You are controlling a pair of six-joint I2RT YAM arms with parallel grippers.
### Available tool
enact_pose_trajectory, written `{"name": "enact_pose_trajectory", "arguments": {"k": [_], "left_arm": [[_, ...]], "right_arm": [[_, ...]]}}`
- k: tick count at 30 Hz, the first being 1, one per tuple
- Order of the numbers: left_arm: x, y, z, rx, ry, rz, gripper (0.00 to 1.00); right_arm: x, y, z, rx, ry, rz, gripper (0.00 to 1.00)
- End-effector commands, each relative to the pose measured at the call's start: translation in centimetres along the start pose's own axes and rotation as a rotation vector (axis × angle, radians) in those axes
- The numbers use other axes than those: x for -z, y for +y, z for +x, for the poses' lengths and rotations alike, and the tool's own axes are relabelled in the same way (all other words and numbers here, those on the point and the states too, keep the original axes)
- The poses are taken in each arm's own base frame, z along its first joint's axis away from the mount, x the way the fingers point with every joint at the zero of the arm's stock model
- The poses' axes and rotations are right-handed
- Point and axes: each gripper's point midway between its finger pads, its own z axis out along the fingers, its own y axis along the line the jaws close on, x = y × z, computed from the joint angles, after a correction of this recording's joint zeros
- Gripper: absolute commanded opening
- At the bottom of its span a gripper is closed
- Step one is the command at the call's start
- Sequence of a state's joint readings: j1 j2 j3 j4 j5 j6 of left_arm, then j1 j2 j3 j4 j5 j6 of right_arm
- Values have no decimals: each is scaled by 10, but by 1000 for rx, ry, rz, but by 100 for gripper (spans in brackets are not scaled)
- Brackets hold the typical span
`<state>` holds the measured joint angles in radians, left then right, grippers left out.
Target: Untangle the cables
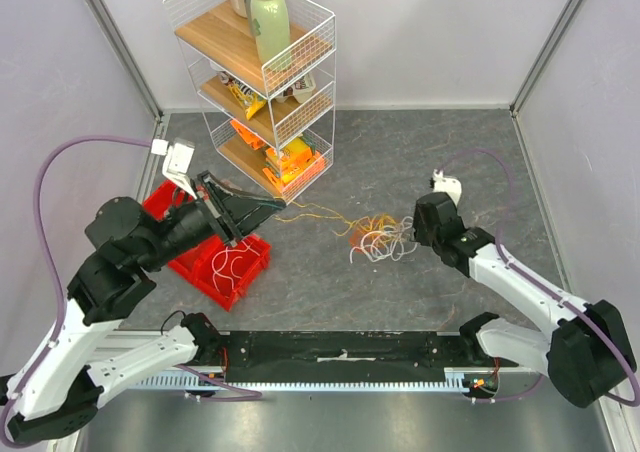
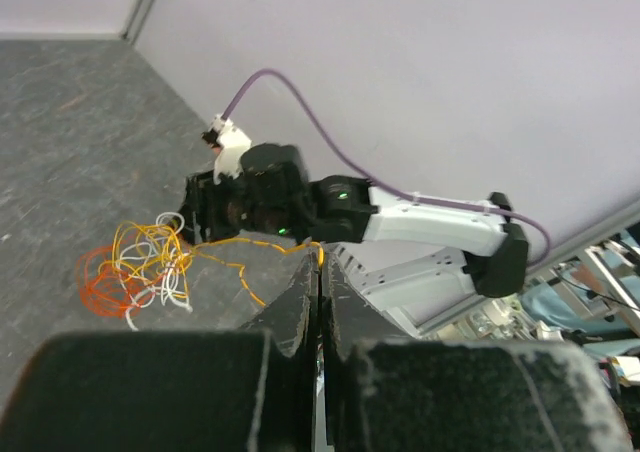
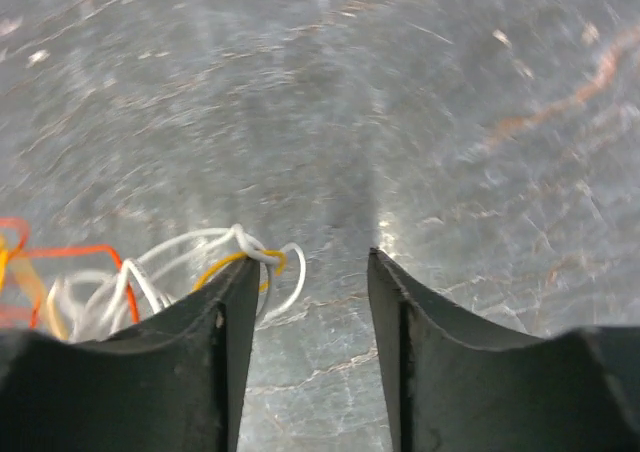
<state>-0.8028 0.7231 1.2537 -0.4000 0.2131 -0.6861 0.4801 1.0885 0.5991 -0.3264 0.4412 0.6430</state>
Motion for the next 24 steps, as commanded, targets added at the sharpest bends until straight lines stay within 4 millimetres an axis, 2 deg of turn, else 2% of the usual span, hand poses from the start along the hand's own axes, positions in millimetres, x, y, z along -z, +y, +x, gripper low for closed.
{"name": "enact_pose_trajectory", "arguments": {"k": [1,3,4,6,11,13,16,18,19,22,24], "left_arm": [[-9,26,6,-34,25,-113,2],[-12,29,9,-28,37,-123,2],[-15,31,11,-24,48,-128,2],[-18,32,14,-17,62,-127,2],[-19,32,16,-11,71,-125,2],[-18,29,15,-7,73,-119,2],[-15,26,12,-3,65,-113,2],[-12,22,8,-4,54,-107,2],[-11,19,5,-6,48,-100,2],[-6,0,-11,-15,18,-52,2],[-3,-13,-22,-23,-2,-17,2]], "right_arm": [[32,50,-8,301,52,-259,62],[63,88,-14,349,-3,-449,75],[82,109,-16,369,-29,-562,78],[112,135,-23,405,-94,-707,80],[176,195,-14,527,-224,-995,83],[194,219,-20,497,-268,-1056,84],[219,251,-42,379,-347,-1145,84],[223,270,-47,306,-349,-1184,81],[217,275,-49,256,-346,-1164,79],[171,275,-33,138,-290,-1015,70],[152,274,-15,64,-268,-1011,56]]}}
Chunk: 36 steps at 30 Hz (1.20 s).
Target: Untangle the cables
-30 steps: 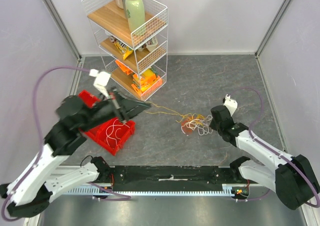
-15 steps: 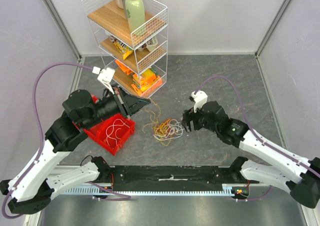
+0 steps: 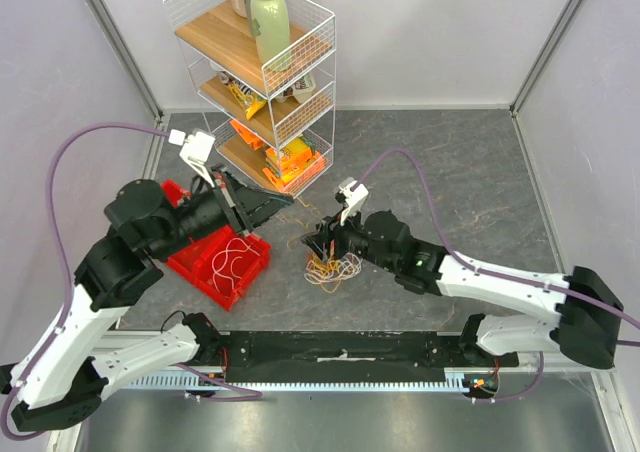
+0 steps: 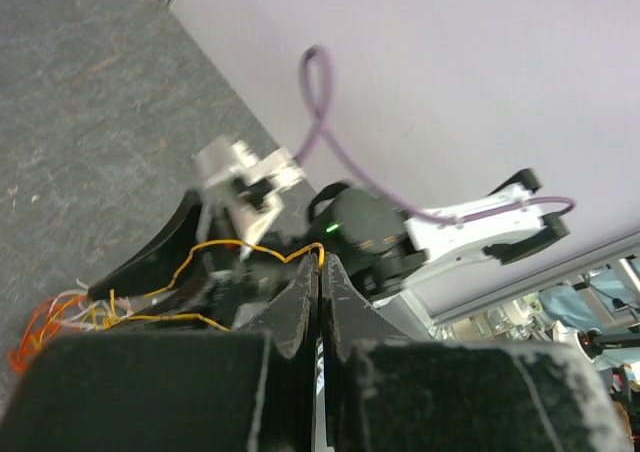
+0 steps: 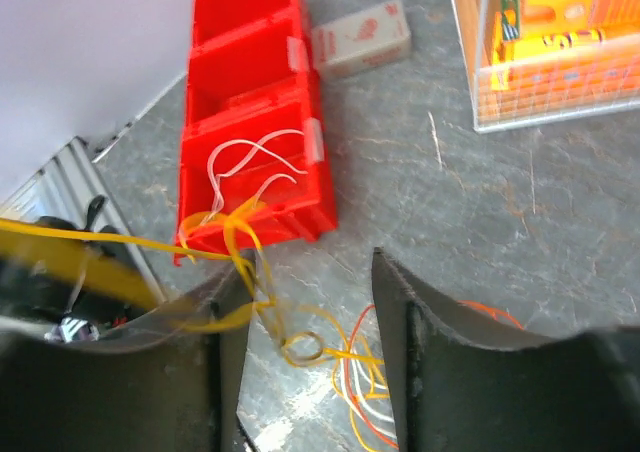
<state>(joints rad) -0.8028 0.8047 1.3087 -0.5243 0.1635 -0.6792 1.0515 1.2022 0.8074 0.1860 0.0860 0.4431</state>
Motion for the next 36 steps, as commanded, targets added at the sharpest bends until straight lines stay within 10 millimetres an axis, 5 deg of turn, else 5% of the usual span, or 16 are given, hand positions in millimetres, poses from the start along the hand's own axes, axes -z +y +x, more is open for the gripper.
{"name": "enact_pose_trajectory", "arguments": {"k": [1,3,4,10,14,19,23,28,34,36], "left_arm": [[23,-46,-39,-49,-94,137,2],[31,-60,-49,-66,-114,175,2],[37,-66,-55,-84,-128,190,2],[75,-83,-88,-148,-251,187,2],[73,-74,-85,-132,-253,151,2],[72,-61,-93,-128,-299,83,2],[84,-62,-104,-121,-356,67,2],[97,-59,-112,-118,-403,34,2],[95,-47,-105,-88,-388,-8,2],[100,-46,-108,-90,-410,-20,2]], "right_arm": [[-20,-25,17,-212,-126,111,47],[-19,-55,42,-268,-79,254,23],[-15,-74,54,-278,-48,349,19],[60,-197,81,-259,43,799,15],[123,-246,79,-206,78,1020,8],[162,-271,78,-202,109,1137,10],[174,-286,96,-270,148,1181,49],[178,-297,105,-344,172,1172,77],[182,-301,104,-318,181,1187,84],[186,-307,108,-336,196,1196,79]]}}
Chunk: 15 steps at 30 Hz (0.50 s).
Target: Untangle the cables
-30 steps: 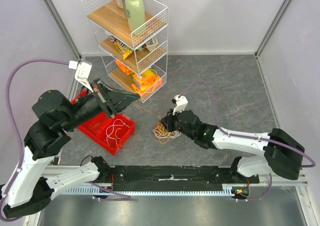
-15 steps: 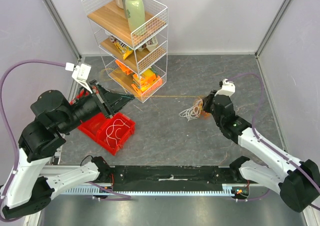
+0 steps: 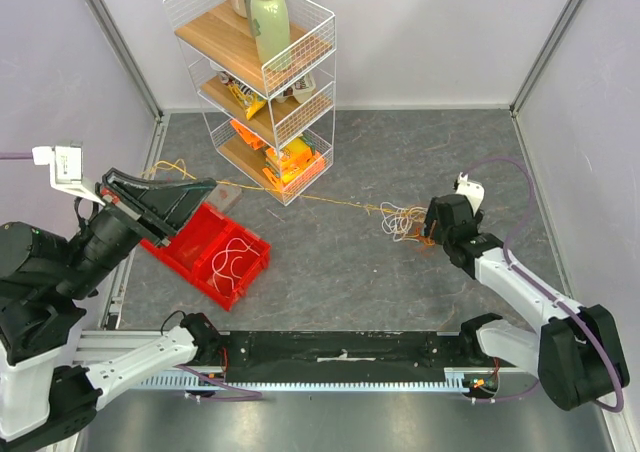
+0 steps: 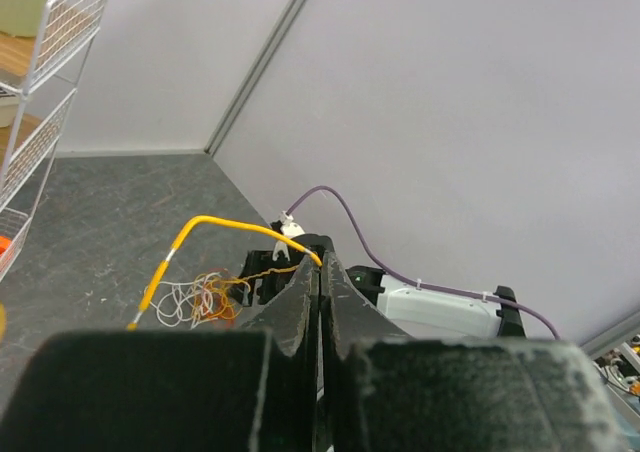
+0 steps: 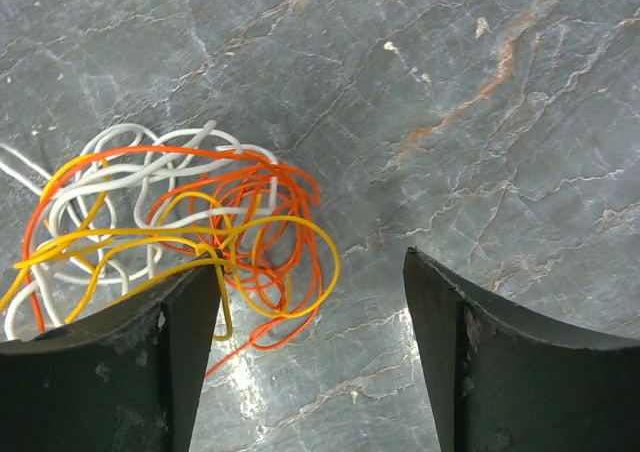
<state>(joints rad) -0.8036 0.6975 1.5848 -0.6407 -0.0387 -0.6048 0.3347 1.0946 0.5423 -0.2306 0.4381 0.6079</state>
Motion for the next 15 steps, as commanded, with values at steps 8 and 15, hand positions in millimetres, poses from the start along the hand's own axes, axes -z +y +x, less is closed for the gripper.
{"name": "enact_pose_trajectory", "arguments": {"k": [8,15], "left_arm": [[34,19,-58,-39,-234,-154,2],[62,49,-71,-44,-320,-309,2]], "right_arm": [[-12,-34,-6,-104,3,77,0],[-18,-50,-9,-155,14,121,0]]}}
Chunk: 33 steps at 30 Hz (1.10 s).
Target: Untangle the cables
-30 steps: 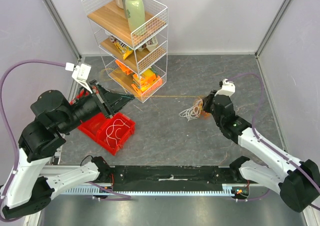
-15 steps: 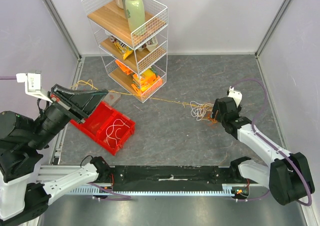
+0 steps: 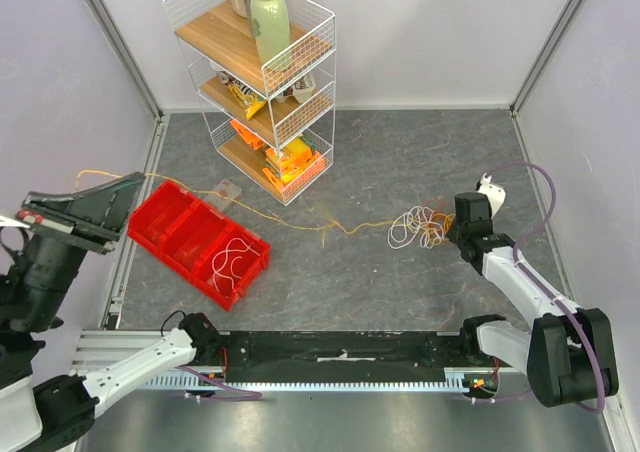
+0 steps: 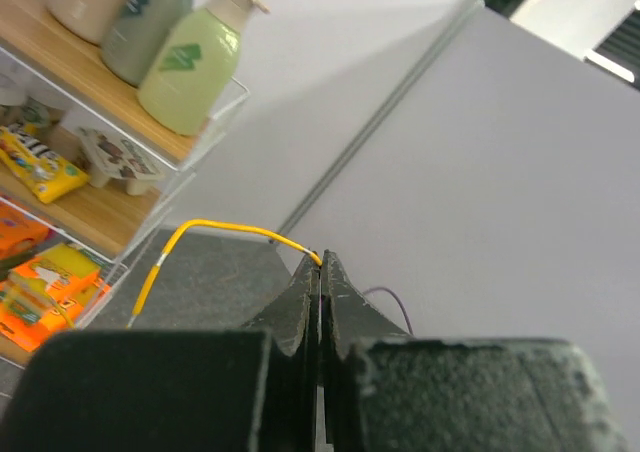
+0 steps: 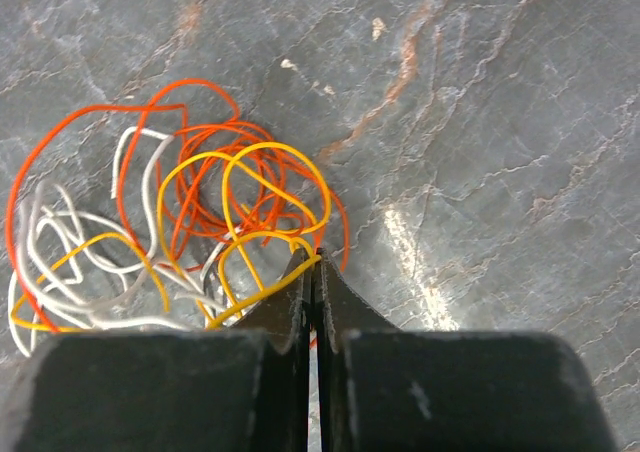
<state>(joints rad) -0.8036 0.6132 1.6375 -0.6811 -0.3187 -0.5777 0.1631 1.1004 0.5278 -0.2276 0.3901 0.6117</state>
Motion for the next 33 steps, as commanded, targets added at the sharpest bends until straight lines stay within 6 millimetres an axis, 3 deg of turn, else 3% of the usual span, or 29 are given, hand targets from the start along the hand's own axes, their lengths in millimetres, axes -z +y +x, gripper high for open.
{"name": "enact_pose_trajectory", "arguments": {"k": [1,6,11,13,18,24,33], "left_arm": [[11,30,-21,-42,-96,-146,2],[10,40,-14,-67,-89,-185,2],[13,54,-18,-108,-106,-251,2],[9,53,-11,-109,-85,-246,2],[-24,44,40,-127,86,-189,2],[-34,68,55,-240,129,-290,2],[-47,106,76,-428,204,-452,2]], "right_arm": [[-7,-10,-5,-61,7,20,0],[-15,-21,-5,-94,33,36,0],[-22,-52,-11,-183,57,81,0],[-22,-42,-13,-161,61,19,0],[-29,-15,5,-93,130,-145,5],[-28,5,17,-74,164,-275,11],[-29,12,21,-71,177,-316,12]]}}
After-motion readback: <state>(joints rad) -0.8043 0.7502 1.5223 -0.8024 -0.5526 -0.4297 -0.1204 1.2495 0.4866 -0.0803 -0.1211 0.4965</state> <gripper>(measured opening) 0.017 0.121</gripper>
